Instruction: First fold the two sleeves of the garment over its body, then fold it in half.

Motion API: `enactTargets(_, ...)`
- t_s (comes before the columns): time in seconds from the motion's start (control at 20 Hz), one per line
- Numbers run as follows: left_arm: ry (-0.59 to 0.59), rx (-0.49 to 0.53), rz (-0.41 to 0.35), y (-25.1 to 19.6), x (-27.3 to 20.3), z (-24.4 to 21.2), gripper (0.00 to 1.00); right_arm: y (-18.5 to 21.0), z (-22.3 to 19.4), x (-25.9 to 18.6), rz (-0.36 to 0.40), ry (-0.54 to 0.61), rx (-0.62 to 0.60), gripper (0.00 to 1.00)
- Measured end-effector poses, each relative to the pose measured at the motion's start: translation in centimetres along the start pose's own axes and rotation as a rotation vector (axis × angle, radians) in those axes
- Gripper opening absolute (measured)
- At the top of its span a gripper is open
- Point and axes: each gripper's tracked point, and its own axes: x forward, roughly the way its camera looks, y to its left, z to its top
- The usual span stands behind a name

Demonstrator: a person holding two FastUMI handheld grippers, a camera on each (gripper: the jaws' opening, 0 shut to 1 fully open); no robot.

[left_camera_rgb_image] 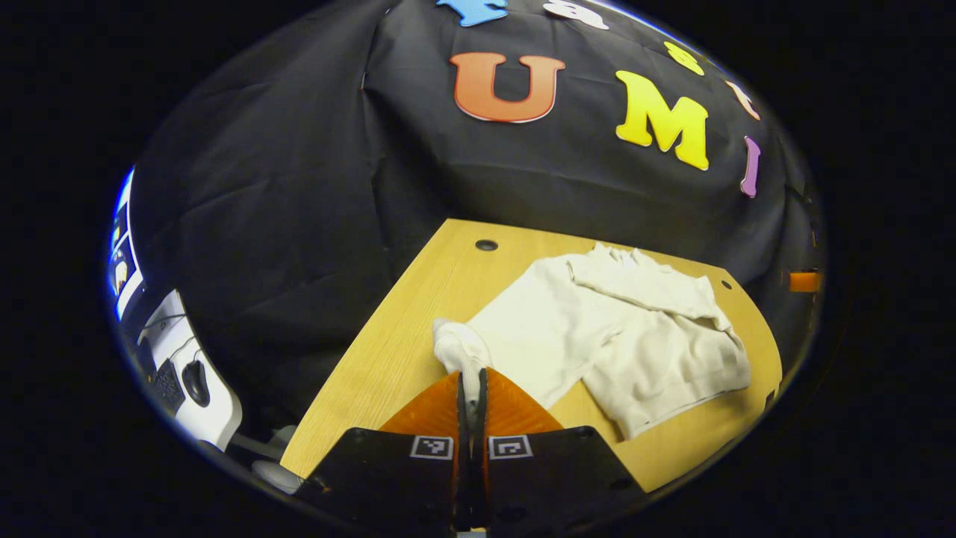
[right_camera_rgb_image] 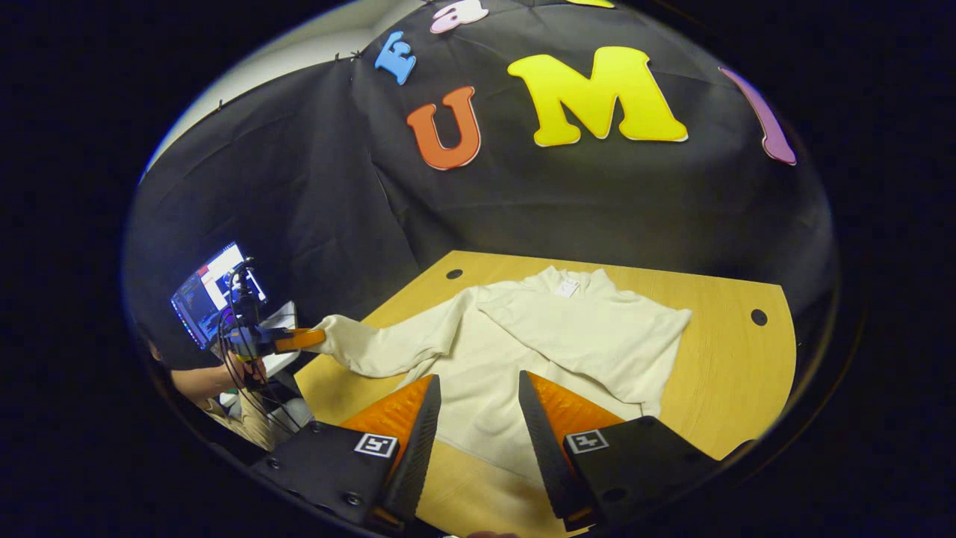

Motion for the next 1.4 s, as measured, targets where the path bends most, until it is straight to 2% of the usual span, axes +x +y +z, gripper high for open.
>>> enactTargets(0.2, -0.073, 0.031, -0.114, -5.9, 1.3, 6.1, 0.03, -2.2, 1.0, -4.0, -0.017, -0.081, 0.075, 0.63)
enactTargets(0.3, -0.099, 0.041, -0.172, -9.2, 1.9, 8.7, 0.03, -3.4, 0.9, -6.1, -0.036, -0.110, 0.105, 0.67)
enactTargets(0.85, -0.164, 0.188, -0.503, -30.1, 5.8, 17.2, 0.03, -13.2, -0.7, -16.6, -0.256, -0.267, 0.245, 0.66)
enactTargets(1.15, -0.091, 0.262, -0.664, -41.5, 9.8, 15.9, 0.04, -17.0, -3.1, -21.7, -0.396, -0.302, 0.309, 0.66)
enactTargets(1.25, -0.048, 0.272, -0.692, -44.3, 11.9, 14.1, 0.03, -17.4, -4.0, -23.0, -0.423, -0.299, 0.330, 0.63)
enactTargets(1.3, -0.031, 0.280, -0.694, -45.6, 13.3, 13.2, 0.03, -17.6, -4.4, -23.7, -0.434, -0.306, 0.335, 0.67)
enactTargets(1.4, 0.021, 0.296, -0.696, -47.7, 16.0, 10.7, 0.03, -18.1, -5.1, -24.6, -0.468, -0.302, 0.344, 0.66)
